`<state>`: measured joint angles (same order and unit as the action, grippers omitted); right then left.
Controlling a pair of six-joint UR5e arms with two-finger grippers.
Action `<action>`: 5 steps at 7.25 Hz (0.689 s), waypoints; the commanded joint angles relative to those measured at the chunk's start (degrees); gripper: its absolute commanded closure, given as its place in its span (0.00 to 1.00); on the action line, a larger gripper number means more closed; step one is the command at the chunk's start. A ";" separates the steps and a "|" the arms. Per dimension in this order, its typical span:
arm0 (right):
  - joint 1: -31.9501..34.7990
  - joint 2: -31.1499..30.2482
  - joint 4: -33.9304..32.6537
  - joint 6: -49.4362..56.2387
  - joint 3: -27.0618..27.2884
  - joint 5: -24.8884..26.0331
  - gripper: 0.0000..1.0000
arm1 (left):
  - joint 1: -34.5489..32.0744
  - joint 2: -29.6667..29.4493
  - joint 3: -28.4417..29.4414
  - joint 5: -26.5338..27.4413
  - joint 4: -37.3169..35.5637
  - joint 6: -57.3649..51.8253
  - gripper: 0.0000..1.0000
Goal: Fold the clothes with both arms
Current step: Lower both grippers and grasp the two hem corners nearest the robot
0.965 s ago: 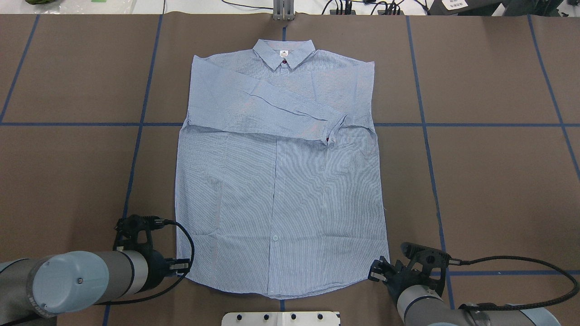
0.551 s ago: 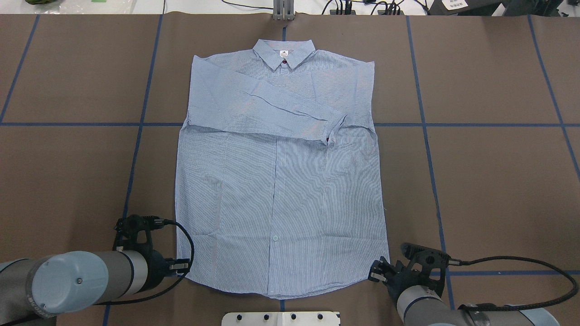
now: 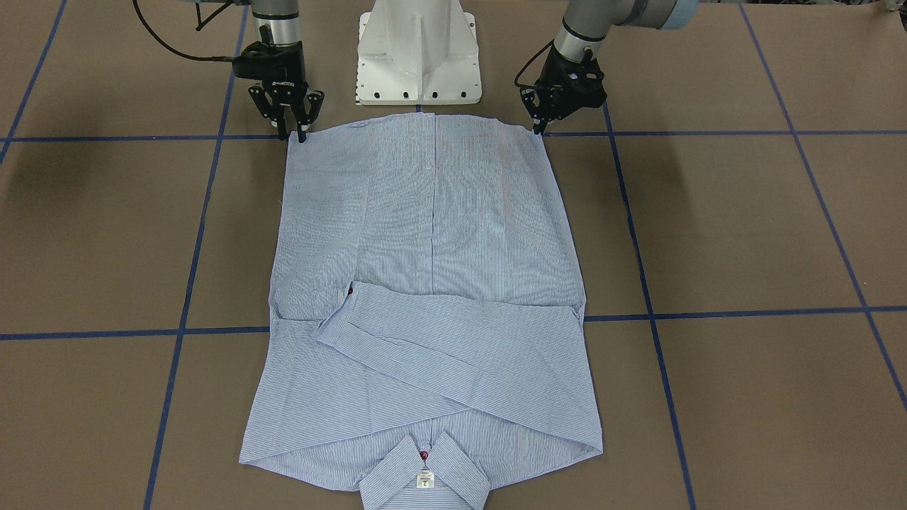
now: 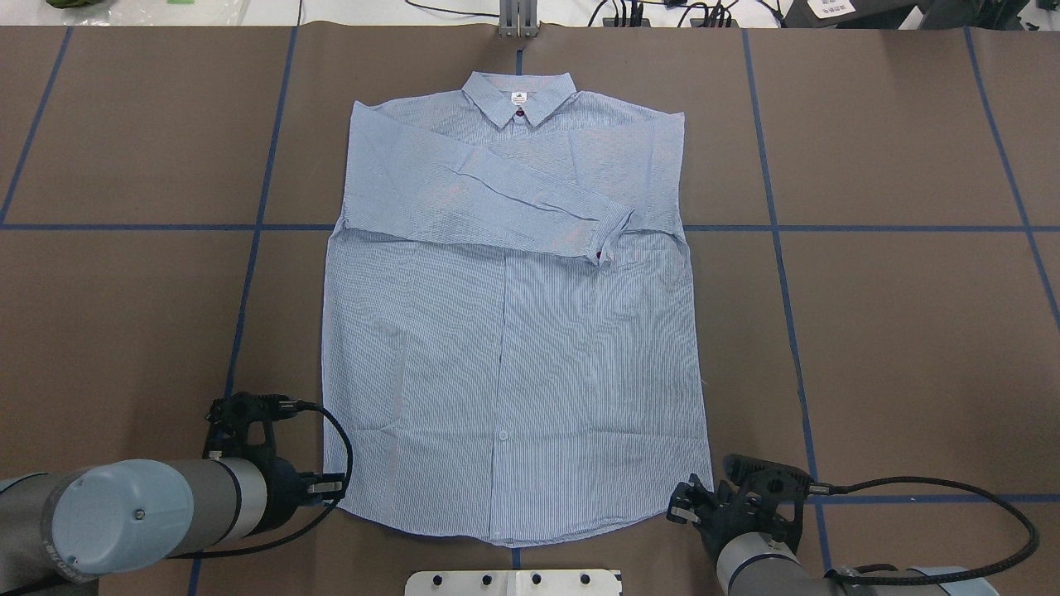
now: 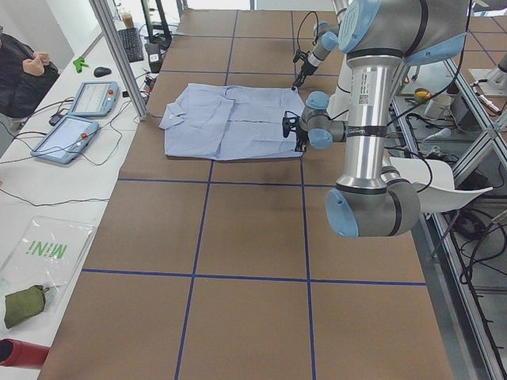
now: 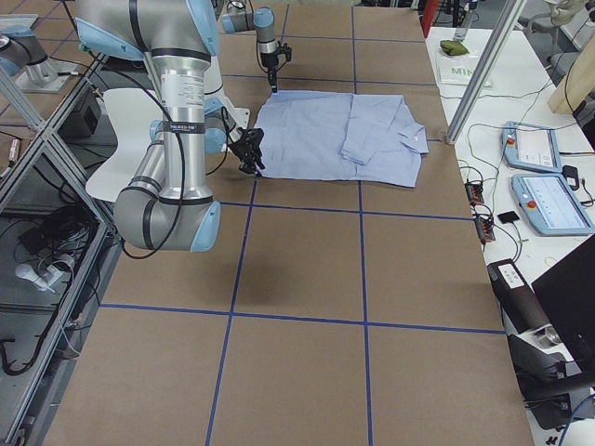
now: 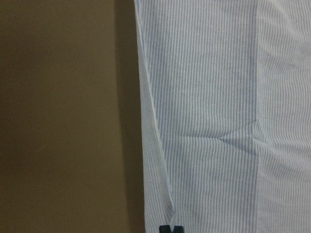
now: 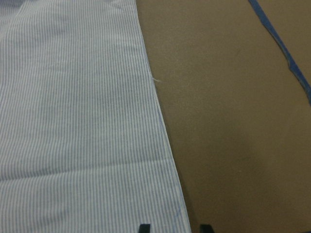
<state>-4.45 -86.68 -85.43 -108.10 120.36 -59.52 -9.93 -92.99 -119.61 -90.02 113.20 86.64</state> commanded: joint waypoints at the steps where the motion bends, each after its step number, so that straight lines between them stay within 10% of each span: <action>1: -0.46 0.20 -0.09 0.00 -0.21 0.63 0.57 | 0.00 0.00 -0.01 -0.07 0.00 0.02 1.00; 3: -0.91 0.37 -0.09 -0.09 -0.21 1.33 0.67 | 0.00 0.00 -0.01 -0.07 0.00 0.02 1.00; 5: -0.91 0.46 -0.09 -0.09 -0.13 1.51 0.98 | 0.00 0.00 -0.09 -0.07 0.00 0.02 1.00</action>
<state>-5.35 -86.30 -85.52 -108.18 120.16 -58.11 -9.93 -92.99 -119.65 -90.09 113.20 86.66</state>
